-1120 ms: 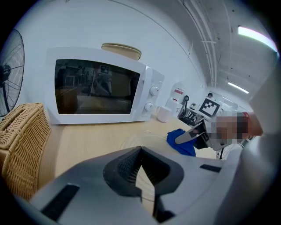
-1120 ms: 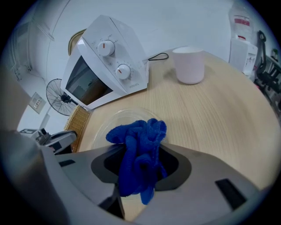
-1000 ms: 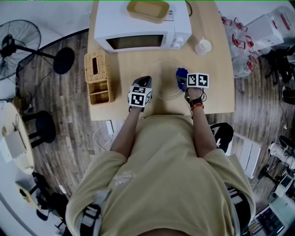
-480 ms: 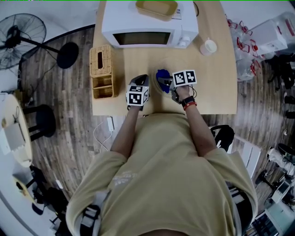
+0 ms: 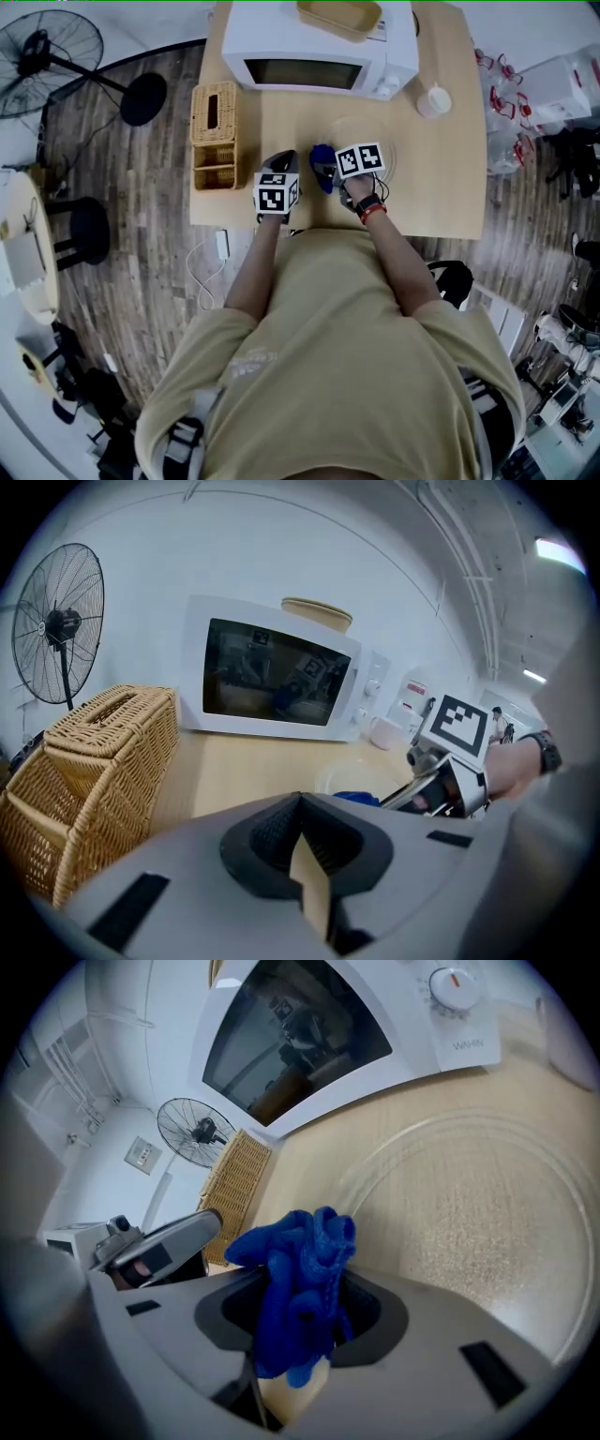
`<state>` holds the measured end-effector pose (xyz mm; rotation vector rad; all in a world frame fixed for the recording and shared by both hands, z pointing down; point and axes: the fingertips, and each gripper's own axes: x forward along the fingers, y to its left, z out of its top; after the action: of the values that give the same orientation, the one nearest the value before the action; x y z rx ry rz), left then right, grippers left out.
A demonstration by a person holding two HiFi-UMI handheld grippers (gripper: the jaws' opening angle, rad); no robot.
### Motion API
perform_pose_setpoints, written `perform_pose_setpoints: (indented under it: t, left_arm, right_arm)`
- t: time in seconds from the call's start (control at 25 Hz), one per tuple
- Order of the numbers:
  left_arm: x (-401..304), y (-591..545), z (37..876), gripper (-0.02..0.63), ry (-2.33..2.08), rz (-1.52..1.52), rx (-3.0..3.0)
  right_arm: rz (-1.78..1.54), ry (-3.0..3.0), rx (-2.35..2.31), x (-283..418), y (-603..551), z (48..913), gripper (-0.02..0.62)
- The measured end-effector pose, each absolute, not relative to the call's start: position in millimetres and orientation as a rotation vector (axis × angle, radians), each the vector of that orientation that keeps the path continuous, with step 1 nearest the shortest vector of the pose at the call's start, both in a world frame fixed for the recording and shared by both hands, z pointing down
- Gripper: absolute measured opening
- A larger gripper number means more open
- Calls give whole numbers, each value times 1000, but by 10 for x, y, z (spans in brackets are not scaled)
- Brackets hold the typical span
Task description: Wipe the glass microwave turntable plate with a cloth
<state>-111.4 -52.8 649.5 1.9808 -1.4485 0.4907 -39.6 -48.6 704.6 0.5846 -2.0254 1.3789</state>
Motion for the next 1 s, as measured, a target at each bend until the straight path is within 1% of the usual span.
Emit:
perform_pose_setpoints:
  t: [0.32,1.0]
  left_arm:
    - [-1059,-516,6528,18,-1434,489,1987]
    - [-919,-496,6534,18,-1407,520,2010]
  right_arm:
    - [1287,-1973,615,-345,-498,7095,167]
    - [1219,-1969,647,-164,-529,7103,155]
